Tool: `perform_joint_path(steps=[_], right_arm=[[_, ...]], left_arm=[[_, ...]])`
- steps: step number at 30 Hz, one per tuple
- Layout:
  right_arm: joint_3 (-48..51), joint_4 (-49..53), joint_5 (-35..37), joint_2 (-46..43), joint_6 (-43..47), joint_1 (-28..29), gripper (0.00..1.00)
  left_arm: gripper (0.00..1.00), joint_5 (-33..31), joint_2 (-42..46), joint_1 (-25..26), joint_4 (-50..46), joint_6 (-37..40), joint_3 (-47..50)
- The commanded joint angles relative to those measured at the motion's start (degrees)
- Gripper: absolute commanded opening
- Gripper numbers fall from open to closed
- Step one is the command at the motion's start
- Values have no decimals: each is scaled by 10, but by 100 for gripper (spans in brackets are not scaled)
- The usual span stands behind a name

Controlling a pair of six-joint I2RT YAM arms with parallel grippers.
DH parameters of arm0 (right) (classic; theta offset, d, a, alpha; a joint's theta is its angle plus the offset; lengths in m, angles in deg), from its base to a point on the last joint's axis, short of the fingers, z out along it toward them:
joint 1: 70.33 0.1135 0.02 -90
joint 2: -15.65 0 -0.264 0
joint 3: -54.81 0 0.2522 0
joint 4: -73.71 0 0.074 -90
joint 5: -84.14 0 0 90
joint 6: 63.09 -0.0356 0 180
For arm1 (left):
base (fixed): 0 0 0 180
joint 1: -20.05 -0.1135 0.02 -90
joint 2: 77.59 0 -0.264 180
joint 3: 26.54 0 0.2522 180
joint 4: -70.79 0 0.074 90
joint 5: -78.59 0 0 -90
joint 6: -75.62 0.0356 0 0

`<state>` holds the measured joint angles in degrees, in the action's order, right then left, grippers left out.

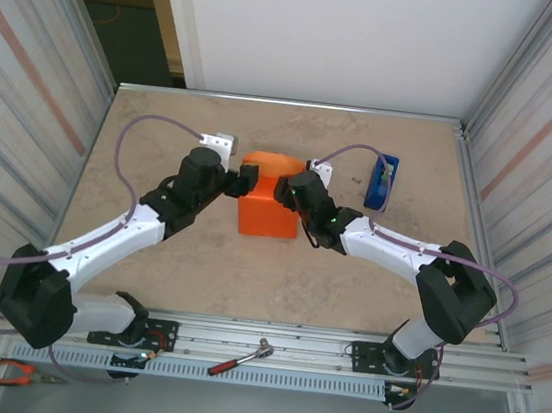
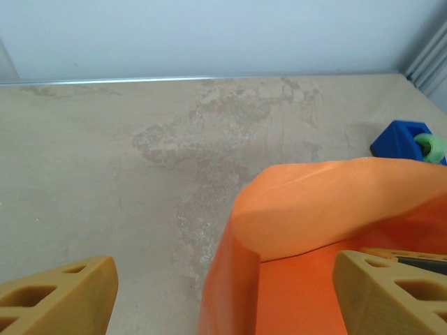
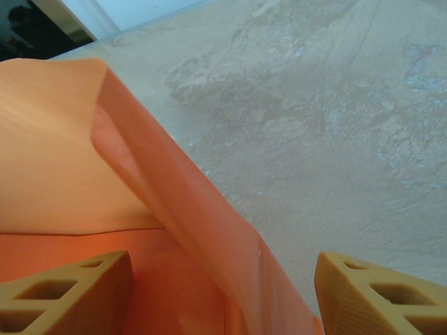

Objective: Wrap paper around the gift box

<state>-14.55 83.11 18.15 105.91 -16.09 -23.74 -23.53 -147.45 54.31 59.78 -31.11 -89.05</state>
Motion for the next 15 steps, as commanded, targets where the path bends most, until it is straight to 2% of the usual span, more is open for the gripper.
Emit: perform_joint_path(steps=[1, 7, 15], right_arm=[[26, 72, -38, 31, 11, 5, 69], [25, 71, -44, 38, 12, 3, 69], [10, 87, -50, 47, 16, 2, 68]], left_arm=[[82, -32, 36, 14, -17, -36, 29], [83, -46, 36, 28, -6, -53, 57], [84, -37, -43, 27, 35, -21, 20]])
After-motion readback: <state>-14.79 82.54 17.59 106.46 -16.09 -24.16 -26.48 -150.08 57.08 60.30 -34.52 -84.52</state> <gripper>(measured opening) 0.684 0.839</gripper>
